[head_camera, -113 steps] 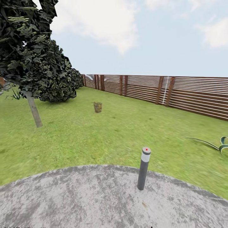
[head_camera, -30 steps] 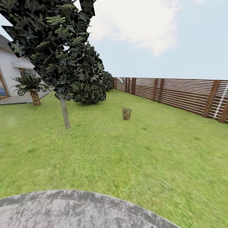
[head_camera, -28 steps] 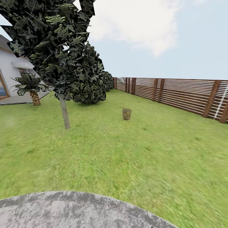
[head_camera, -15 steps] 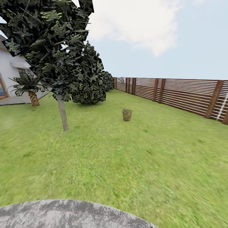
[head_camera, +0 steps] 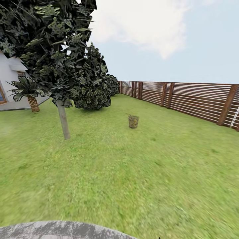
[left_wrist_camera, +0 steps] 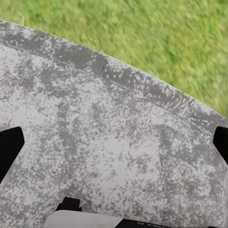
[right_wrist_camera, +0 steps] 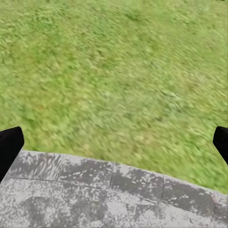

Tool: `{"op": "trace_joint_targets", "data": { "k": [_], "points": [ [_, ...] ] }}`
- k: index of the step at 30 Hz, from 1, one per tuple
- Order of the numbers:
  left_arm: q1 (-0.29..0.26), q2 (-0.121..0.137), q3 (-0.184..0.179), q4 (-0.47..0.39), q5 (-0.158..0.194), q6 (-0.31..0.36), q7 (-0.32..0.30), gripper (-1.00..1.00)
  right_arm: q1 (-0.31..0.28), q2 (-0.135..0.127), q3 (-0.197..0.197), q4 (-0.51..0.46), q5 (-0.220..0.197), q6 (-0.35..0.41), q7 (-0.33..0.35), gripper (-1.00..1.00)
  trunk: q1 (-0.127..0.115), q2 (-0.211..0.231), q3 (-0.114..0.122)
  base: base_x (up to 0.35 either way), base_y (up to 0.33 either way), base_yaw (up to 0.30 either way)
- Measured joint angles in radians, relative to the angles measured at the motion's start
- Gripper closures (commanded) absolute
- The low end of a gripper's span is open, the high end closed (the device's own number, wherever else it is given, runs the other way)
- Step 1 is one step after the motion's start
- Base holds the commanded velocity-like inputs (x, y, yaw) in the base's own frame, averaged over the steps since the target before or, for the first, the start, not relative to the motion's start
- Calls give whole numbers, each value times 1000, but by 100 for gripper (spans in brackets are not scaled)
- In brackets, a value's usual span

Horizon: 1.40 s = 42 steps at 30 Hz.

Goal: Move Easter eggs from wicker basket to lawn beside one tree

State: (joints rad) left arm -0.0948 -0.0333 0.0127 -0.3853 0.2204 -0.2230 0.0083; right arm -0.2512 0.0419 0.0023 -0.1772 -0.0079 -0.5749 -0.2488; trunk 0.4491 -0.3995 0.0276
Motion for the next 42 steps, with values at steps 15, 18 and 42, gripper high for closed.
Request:
{"op": "trace_joint_targets", "data": {
  "k": [15,18,42],
  "points": [
    [0,0,0,0,0,0,0,-100,0,-1,1,0,5,-1,0,-100,0,0,0,329,-75,0],
    [0,0,0,0,0,-1,0,-100,0,-1,2,0,5,-1,1,-100,0,0,0,329,-76,0],
    [0,0,-1,1,0,-28,0,-100,0,-1,4,0,5,-1,1,-100,0,0,3,329,-85,-72]
  ]
}}
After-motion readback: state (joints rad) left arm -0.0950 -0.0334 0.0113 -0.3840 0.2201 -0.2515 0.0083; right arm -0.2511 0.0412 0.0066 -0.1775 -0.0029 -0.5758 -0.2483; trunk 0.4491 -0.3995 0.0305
